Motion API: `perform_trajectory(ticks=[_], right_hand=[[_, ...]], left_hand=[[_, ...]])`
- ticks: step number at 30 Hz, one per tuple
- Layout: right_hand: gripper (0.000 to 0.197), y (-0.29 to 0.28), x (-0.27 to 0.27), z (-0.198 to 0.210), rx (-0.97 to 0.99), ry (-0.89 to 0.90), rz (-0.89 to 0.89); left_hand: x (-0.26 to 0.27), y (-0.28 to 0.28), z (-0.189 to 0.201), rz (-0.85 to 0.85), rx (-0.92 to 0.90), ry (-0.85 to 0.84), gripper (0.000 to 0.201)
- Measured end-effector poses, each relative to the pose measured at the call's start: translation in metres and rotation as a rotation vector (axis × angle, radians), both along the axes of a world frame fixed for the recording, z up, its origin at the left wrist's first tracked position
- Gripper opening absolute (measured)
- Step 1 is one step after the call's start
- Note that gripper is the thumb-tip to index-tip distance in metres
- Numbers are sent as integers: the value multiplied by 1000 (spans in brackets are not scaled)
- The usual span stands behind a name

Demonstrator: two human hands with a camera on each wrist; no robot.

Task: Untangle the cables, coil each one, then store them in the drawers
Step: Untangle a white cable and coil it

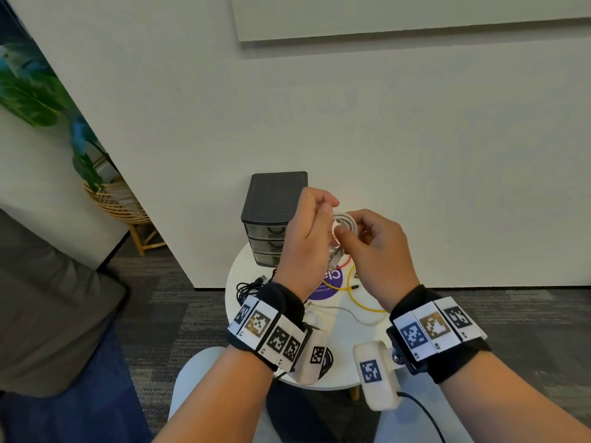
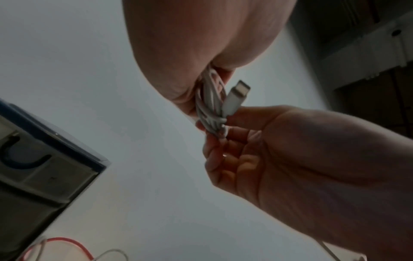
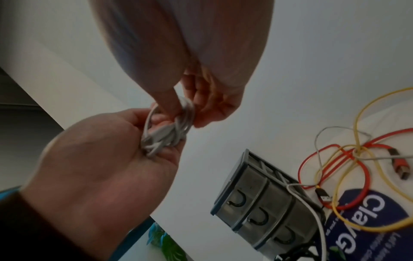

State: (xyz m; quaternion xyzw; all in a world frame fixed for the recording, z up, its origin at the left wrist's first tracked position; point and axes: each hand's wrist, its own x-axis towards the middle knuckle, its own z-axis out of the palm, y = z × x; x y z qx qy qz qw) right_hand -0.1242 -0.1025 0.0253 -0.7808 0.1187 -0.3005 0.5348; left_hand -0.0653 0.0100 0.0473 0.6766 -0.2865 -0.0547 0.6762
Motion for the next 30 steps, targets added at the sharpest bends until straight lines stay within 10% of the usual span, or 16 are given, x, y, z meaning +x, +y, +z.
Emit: perform_trajectory(ticks=[5,13,20,30], right_hand=[[17,-4,7,-10,-25,46,-62],[28,-16,-9,-6,445,193,363],[25,-30,-10,-11,-369,191,405],[22,-24,-15,-17,-375,193,339]], left_hand=[[1,4,-14,-18,75,78,21],[15,13,-14,-82,-85,591,20],[25,15,-17,-187,-14,691,20],[22,12,-22,-115,147,626,18]])
